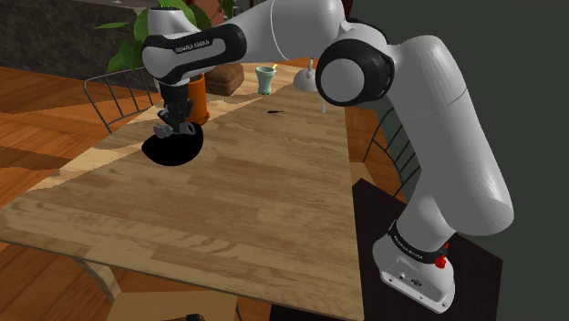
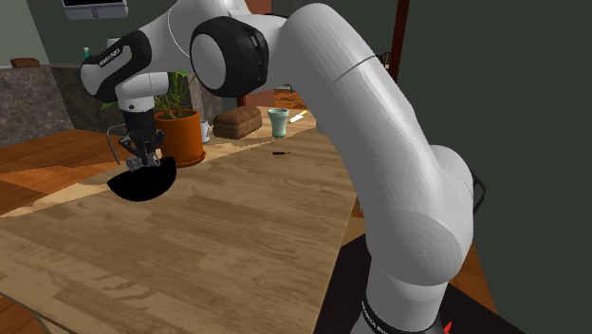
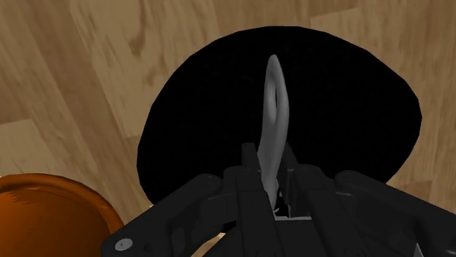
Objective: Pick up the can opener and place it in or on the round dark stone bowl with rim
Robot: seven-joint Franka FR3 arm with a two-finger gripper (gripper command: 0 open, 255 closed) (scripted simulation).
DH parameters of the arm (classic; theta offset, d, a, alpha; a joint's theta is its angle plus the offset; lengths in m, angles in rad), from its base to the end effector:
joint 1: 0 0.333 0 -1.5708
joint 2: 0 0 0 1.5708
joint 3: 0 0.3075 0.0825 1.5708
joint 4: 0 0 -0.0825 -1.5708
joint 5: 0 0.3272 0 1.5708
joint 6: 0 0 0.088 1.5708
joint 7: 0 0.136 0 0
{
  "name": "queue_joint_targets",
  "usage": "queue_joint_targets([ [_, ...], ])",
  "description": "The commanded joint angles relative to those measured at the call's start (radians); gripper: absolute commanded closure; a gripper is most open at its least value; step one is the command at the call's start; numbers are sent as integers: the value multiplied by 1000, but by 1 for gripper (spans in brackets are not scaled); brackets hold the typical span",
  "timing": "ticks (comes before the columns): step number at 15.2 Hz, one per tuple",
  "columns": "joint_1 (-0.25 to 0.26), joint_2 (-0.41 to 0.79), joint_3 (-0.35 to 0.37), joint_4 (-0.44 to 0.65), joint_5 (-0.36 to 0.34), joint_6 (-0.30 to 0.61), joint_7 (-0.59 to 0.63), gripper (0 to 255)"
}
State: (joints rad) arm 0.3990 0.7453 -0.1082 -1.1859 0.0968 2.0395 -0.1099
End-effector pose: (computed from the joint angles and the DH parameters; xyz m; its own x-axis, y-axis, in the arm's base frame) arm 0.6683 0.2299 0.3410 0.9174 0.3816 0.1132 0.3845 -0.9231 -0.0050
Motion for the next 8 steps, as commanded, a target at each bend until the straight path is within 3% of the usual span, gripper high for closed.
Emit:
queue_joint_targets([
  [1, 1, 10, 1, -4, 0, -1, 1, 255],
  [5, 1, 10, 1, -4, 0, -1, 1, 255],
  [6, 2, 8, 1, -6, 0, -1, 2, 0],
  [8, 4, 11, 1, -2, -1, -2, 5, 0],
])
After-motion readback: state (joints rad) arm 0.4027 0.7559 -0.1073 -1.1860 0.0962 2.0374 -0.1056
